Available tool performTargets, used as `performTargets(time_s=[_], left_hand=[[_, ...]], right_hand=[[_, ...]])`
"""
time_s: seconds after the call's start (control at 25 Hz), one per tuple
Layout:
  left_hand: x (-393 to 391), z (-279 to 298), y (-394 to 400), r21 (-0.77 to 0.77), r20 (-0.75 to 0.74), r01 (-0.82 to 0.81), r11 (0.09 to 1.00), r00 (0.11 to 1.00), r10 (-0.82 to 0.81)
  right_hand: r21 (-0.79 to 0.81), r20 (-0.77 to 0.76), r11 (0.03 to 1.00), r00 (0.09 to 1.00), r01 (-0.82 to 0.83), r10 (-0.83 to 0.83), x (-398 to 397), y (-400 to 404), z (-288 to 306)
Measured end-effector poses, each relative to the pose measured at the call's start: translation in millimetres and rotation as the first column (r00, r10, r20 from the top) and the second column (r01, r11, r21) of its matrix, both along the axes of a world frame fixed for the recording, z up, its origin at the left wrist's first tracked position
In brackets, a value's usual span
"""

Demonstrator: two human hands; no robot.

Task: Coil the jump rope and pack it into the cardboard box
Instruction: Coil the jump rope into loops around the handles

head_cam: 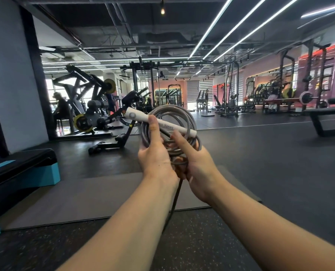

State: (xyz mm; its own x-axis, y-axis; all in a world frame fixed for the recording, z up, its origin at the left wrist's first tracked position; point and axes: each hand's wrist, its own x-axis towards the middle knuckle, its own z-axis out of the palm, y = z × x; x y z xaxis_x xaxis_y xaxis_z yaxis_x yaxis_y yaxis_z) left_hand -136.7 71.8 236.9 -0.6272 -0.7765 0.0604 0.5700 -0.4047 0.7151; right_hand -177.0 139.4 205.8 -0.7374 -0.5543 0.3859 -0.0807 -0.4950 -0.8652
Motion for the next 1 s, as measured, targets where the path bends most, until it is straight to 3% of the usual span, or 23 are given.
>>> performTargets(time_s=[0.08, 0.2, 0.28, 0.32, 0.36, 0.4, 0.44, 0.48, 0.52, 0.6, 0.64, 0.72, 0.84, 0.88, 0.92, 1.0], left_hand=[[0, -8, 0, -0.086, 0.027, -0.022, 0.996, 0.999, 0.024], [5, -19, -12, -0.231, 0.091, -0.011, 0.973, 0.995, 0.033], [15, -21, -21, -0.379, 0.142, -0.103, 0.919, 0.976, 0.168], [24, -20, -25, -0.506, 0.147, -0.232, 0.831, 0.926, 0.348], [37, -14, -28, -0.682, 0.080, -0.356, 0.639, 0.832, 0.549], [46, -9, -32, -0.825, -0.074, -0.426, 0.371, 0.732, 0.677], [58, 0, -31, -0.899, -0.183, -0.410, 0.156, 0.673, 0.717], [65, 9, -33, -0.921, -0.240, -0.388, 0.049, 0.659, 0.713], [74, 19, -30, -0.932, -0.163, -0.340, 0.124, 0.700, 0.695], [95, 37, -34, -0.898, 0.043, -0.178, 0.403, 0.875, 0.482], [101, 46, -38, -0.903, 0.086, -0.075, 0.422, 0.932, 0.351], [104, 63, -33, -0.946, 0.238, 0.093, 0.312, 0.850, 0.470], [90, 64, -34, -0.948, 0.172, 0.298, -0.108, 0.770, 0.615], [79, 59, -32, -0.890, 0.212, 0.412, -0.198, 0.755, 0.620], [64, 52, -34, -0.830, 0.250, 0.500, -0.246, 0.729, 0.638], [34, 45, -39, -0.825, 0.284, 0.509, -0.245, 0.748, 0.599]], right_hand=[[0.006, 0.005, 0.992, 0.992, 0.125, -0.125, 0, 1, 5], [0.076, -0.111, 0.978, 0.976, 0.196, -0.187, -1, 8, 15], [0.128, -0.212, 0.971, 0.962, 0.203, -0.173, -3, 13, 21], [0.173, -0.263, 0.962, 0.951, 0.211, -0.161, -5, 16, 25], [0.233, -0.311, 0.946, 0.939, 0.227, -0.148, -8, 18, 28], [0.300, -0.363, 0.919, 0.921, 0.256, -0.138, -11, 19, 29], [0.361, -0.426, 0.881, 0.894, 0.307, -0.137, -16, 20, 31], [0.406, -0.494, 0.837, 0.859, 0.368, -0.138, -20, 20, 32], [0.429, -0.549, 0.799, 0.824, 0.423, -0.141, -25, 20, 35], [0.448, -0.600, 0.759, 0.788, 0.472, -0.136, -32, 21, 40], [0.458, -0.604, 0.747, 0.785, 0.481, -0.135, -34, 23, 44], [0.485, -0.618, 0.717, 0.777, 0.501, -0.125, -39, 27, 49], [0.514, -0.720, 0.647, 0.694, 0.563, -0.032, -36, 27, 57], [0.517, -0.738, 0.640, 0.674, 0.569, -0.003, -33, 26, 60], [0.518, -0.751, 0.636, 0.660, 0.572, 0.018, -31, 25, 61], [0.531, -0.770, 0.612, 0.635, 0.586, 0.061, -27, 27, 63]])
